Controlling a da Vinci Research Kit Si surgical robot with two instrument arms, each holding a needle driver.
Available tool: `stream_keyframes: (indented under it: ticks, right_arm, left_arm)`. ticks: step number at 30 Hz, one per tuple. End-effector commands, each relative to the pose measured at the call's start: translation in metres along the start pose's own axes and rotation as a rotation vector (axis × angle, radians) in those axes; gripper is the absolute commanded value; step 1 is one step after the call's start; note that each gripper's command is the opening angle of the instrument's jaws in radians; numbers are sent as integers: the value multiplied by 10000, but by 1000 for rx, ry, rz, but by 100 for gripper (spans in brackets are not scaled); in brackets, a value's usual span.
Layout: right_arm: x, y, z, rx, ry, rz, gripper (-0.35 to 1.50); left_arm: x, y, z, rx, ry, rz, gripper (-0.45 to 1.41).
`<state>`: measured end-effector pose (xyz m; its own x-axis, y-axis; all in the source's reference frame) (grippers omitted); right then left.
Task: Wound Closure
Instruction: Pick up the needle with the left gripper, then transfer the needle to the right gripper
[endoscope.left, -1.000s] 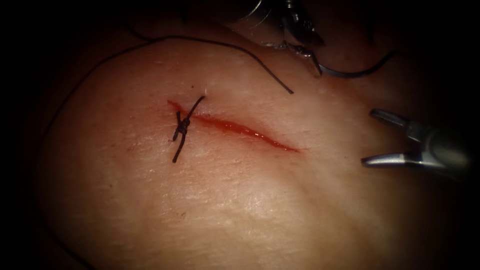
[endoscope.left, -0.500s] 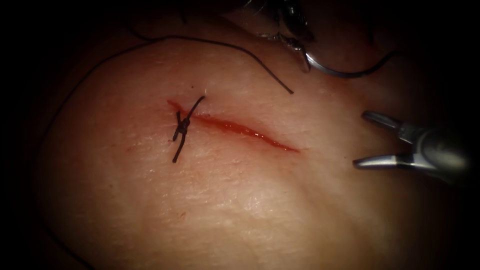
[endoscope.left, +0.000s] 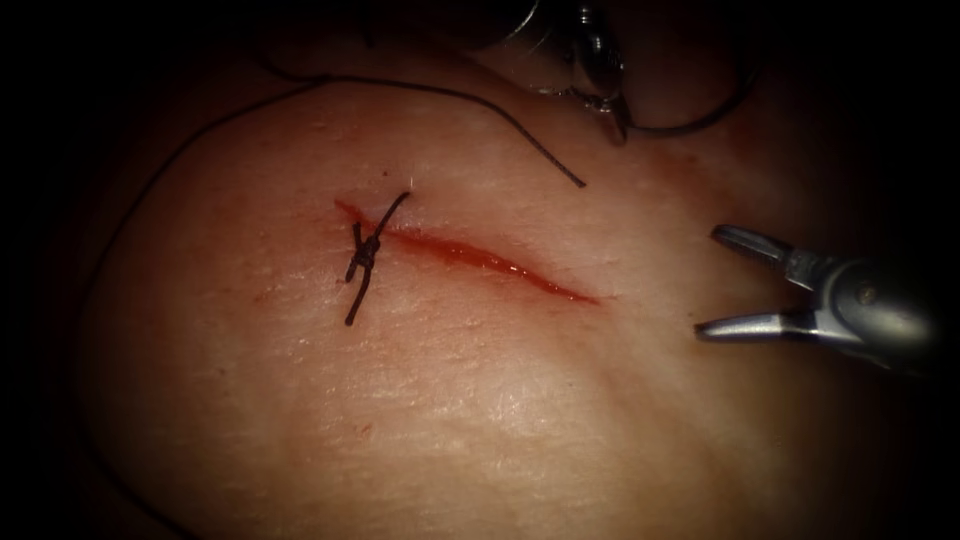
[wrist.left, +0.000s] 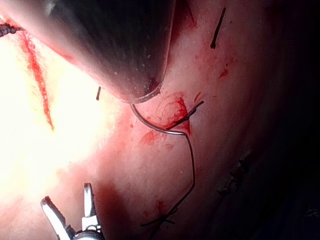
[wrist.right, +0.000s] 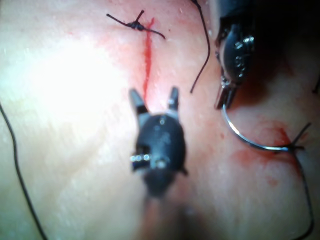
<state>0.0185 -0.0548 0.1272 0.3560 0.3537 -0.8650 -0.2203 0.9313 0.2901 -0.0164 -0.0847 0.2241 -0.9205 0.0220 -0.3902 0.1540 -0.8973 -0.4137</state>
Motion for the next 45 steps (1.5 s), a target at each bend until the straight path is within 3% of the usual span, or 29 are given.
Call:
stream_keyframes:
  ticks: [1,7,12,18,23,29,37,45]
  right_arm:
    - [-3,-1,8,-3,11,2,73]
    - [-2,-2,11,-23,34,6,73]
    - [-5,2,19,-53,72,102,76]
    - [-7,9,24,-71,101,221,89]
    - [-6,17,34,-67,166,424,89]
    - [-12,27,48,14,164,504,100]
    - [-7,57,62,64,179,521,110]
    - [-1,60,81,106,191,516,111]
  left_arm:
    - [-1,3,0,0,7,-11,-45]
    - [-17,43,-38,105,57,-24,-45]
    - [-35,96,-82,186,116,-50,-45]
    - [-49,138,-108,240,157,-46,-45]
    - [-55,165,-117,292,202,-36,-45]
    - [-68,189,-112,363,251,-22,-45]
    - [-85,217,-94,422,274,-3,-45]
    - [-86,228,-95,443,297,2,-45]
